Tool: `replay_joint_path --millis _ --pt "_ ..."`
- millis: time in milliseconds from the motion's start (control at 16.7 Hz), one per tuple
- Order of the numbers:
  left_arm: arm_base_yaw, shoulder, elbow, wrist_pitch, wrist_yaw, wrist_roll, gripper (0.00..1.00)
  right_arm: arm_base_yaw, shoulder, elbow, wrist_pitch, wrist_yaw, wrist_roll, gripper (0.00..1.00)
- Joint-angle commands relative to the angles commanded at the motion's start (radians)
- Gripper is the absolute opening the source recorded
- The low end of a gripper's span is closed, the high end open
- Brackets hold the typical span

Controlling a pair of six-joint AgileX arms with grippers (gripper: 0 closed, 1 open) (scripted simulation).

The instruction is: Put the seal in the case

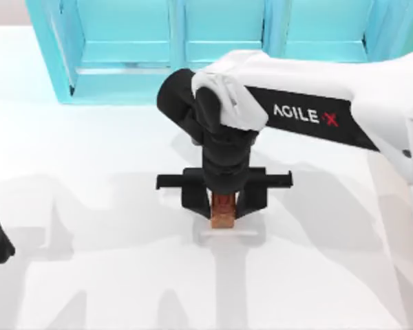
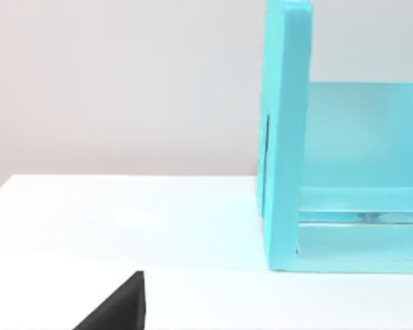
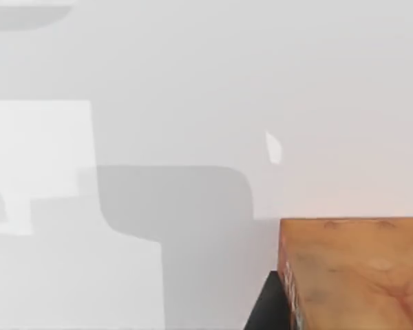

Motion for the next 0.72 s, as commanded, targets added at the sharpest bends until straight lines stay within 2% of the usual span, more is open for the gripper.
replay_joint_path --millis 120,180,720 --pt "0.0 0.0 0.0 0.0 0.0 0.0 1.0 0.0 0.0 0.0 0.0 0.0 0.0 0.02" --pt "0.0 0.0 0.0 0.0 0.0 0.0 1.0 0.0 0.0 0.0 0.0 0.0 0.0 0.0" --pt "0.0 0.0 0.0 0.0 0.0 0.0 1.0 -0.003 -0.001 0.003 -0.003 0.0 0.0 0.0"
